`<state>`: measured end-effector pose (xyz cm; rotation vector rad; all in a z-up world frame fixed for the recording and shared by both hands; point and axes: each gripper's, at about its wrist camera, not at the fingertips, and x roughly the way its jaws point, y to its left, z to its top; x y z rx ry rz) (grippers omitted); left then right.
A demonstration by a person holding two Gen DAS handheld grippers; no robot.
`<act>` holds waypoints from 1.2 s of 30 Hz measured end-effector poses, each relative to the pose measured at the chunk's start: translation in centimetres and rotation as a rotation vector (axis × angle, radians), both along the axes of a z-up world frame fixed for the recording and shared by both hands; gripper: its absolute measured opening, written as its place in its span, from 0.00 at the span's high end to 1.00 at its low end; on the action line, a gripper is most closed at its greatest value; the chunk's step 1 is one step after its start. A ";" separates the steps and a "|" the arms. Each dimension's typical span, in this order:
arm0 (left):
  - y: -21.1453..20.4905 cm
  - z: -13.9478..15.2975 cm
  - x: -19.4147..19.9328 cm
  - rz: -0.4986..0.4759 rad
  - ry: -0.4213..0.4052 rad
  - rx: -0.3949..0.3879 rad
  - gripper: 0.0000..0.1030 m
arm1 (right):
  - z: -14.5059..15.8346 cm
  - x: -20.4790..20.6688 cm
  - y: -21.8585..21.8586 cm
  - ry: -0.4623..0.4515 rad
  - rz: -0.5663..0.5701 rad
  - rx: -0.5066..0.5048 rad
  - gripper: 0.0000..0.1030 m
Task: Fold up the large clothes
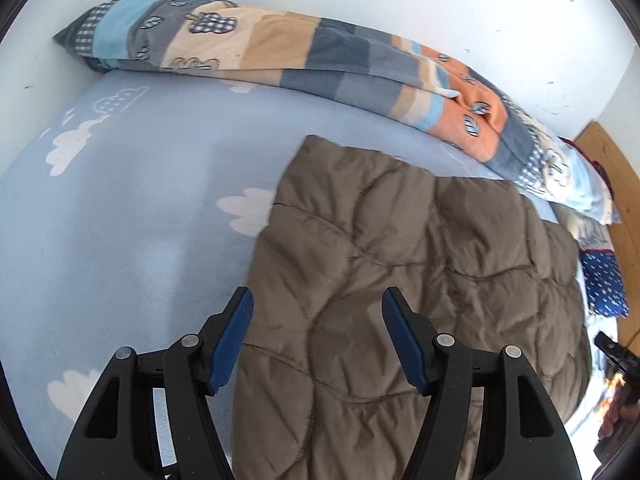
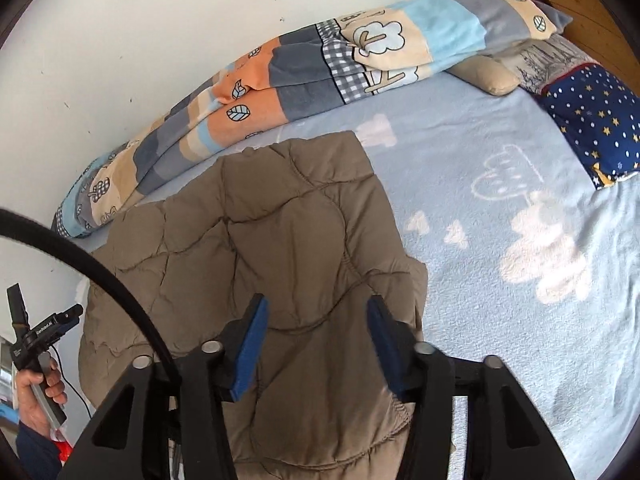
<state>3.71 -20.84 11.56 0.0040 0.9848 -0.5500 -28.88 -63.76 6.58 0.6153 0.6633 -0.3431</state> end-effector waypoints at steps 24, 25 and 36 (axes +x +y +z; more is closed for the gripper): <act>-1.8 -5.4 0.3 -0.096 0.117 0.062 0.35 | -5.2 7.7 6.0 0.170 0.192 -0.040 0.79; -1.0 -4.8 0.4 -0.102 0.124 0.030 0.34 | -4.9 7.4 6.0 0.157 0.189 -0.040 0.79; 7.9 -4.9 4.0 0.045 0.171 -0.015 0.21 | 0.3 -1.3 2.1 -0.099 0.126 0.016 0.27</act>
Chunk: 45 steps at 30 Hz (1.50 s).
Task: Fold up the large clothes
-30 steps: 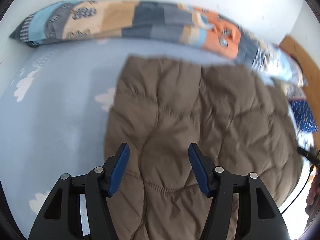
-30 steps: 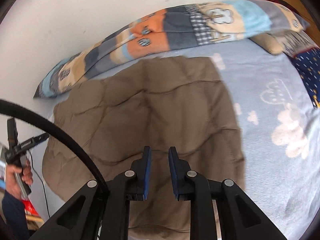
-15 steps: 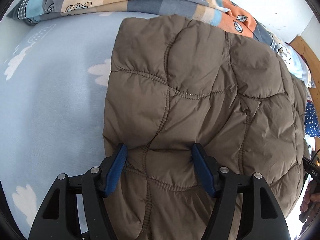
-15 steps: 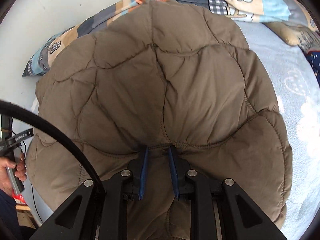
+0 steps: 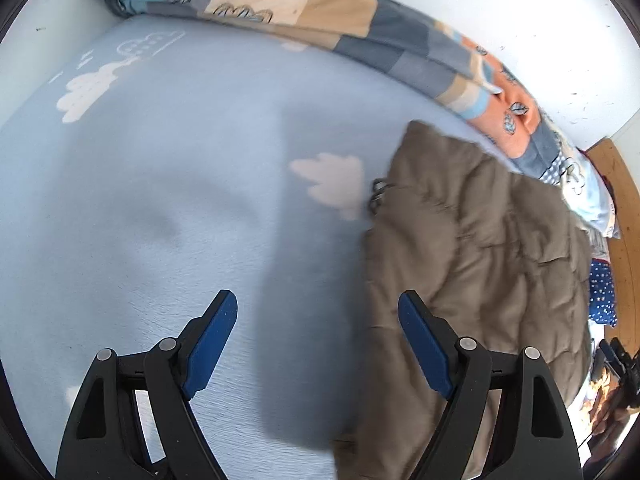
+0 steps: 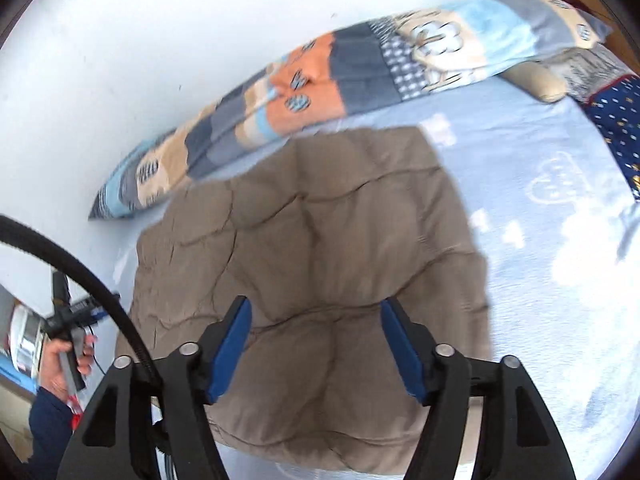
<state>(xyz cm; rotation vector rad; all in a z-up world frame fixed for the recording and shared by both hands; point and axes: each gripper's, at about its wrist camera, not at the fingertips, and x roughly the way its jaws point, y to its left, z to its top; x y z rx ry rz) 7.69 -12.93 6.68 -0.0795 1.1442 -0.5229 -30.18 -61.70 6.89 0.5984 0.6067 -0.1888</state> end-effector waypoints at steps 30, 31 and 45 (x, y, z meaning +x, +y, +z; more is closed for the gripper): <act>-4.6 -7.6 5.4 -0.391 0.352 -0.373 0.20 | -3.8 -4.8 -7.2 -0.017 -0.025 0.137 0.24; -5.1 -7.4 5.2 -0.410 0.359 -0.390 0.20 | -4.0 -4.8 -7.2 -0.015 -0.016 0.136 0.24; -4.5 -5.7 4.8 -0.450 0.331 -0.401 0.57 | -7.3 -3.6 -8.6 -0.002 0.053 0.233 0.22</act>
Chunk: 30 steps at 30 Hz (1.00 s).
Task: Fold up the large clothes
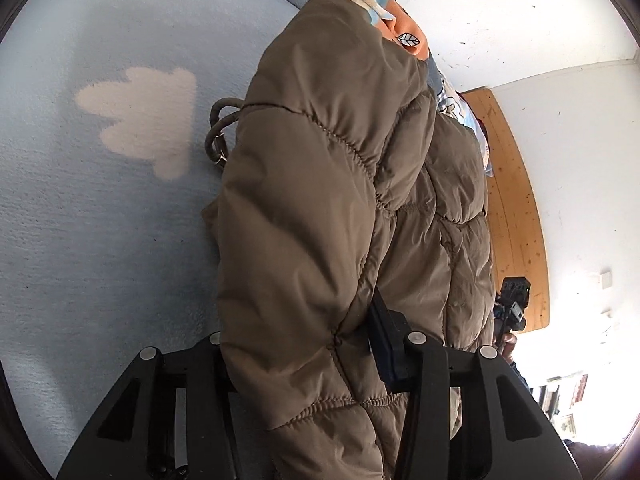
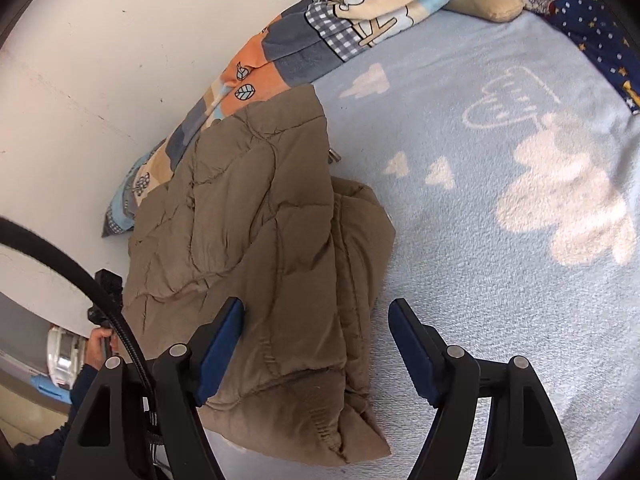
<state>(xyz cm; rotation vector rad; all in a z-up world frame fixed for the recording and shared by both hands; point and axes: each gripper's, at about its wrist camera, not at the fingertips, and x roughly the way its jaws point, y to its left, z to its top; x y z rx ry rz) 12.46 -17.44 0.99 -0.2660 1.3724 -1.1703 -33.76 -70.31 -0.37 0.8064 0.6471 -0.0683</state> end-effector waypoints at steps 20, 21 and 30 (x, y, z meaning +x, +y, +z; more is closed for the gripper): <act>-1.6 0.2 -1.0 -0.013 -0.067 0.058 0.47 | -4.2 11.8 -1.7 0.033 0.330 0.137 0.00; -1.7 0.4 -1.1 -0.010 -0.081 0.059 0.49 | -3.8 12.4 -1.2 0.045 0.361 0.109 0.05; -2.2 4.9 -3.7 0.028 -0.241 0.140 0.65 | 1.9 9.4 3.8 -0.001 0.267 -0.216 0.60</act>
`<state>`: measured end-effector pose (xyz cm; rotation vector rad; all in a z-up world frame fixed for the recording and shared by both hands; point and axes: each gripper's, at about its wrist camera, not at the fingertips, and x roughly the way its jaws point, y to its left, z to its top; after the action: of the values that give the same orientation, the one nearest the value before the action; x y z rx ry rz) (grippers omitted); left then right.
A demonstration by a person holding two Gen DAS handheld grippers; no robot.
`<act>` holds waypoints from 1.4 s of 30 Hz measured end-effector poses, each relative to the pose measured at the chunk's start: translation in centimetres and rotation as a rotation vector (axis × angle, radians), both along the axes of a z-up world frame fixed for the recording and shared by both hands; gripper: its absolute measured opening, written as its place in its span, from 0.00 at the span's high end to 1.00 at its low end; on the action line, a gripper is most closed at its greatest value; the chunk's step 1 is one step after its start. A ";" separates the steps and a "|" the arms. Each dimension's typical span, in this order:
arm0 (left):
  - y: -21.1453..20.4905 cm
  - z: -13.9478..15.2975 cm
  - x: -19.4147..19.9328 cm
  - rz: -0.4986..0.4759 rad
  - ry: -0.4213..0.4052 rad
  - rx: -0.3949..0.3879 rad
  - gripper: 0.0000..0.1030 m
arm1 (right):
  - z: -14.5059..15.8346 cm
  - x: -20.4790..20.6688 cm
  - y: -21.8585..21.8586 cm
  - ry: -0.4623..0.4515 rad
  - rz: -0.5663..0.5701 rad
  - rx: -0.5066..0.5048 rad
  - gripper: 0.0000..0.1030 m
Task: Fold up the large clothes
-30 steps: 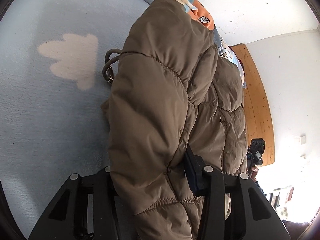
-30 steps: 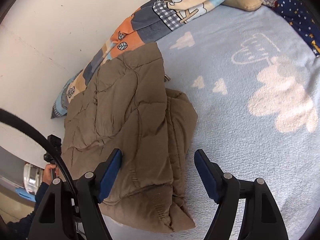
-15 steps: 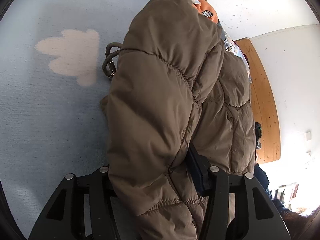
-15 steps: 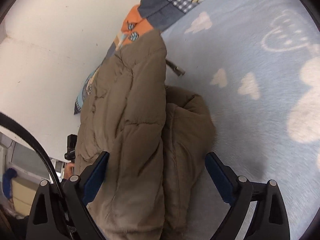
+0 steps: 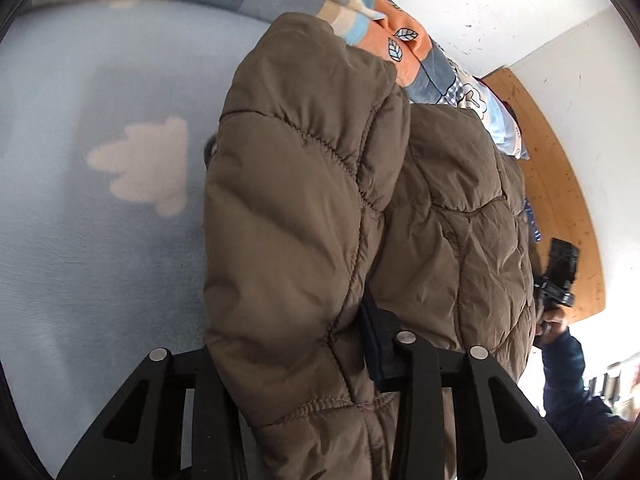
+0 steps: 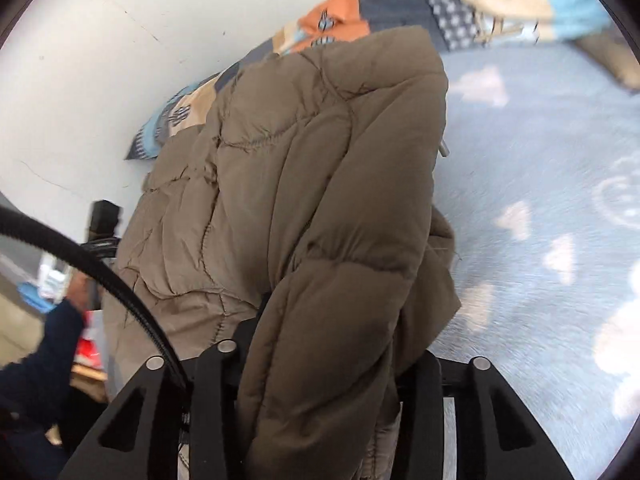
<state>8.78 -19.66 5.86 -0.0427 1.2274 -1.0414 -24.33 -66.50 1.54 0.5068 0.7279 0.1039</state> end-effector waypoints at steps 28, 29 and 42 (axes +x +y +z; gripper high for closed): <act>4.5 6.3 -7.5 0.063 -0.059 -0.040 0.84 | 7.4 -10.6 8.1 -0.076 -0.075 -0.103 0.64; 3.9 5.8 -7.0 0.070 -0.069 -0.030 0.83 | 6.9 -10.6 7.9 -0.068 -0.091 -0.095 0.64; 2.3 -4.0 -0.8 -0.006 0.310 0.036 0.20 | 1.5 -8.6 4.0 0.061 -0.165 -0.054 0.63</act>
<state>8.00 -17.41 1.90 -0.1778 1.5266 -1.0431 -32.91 -62.50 3.08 0.5180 0.7439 -0.0855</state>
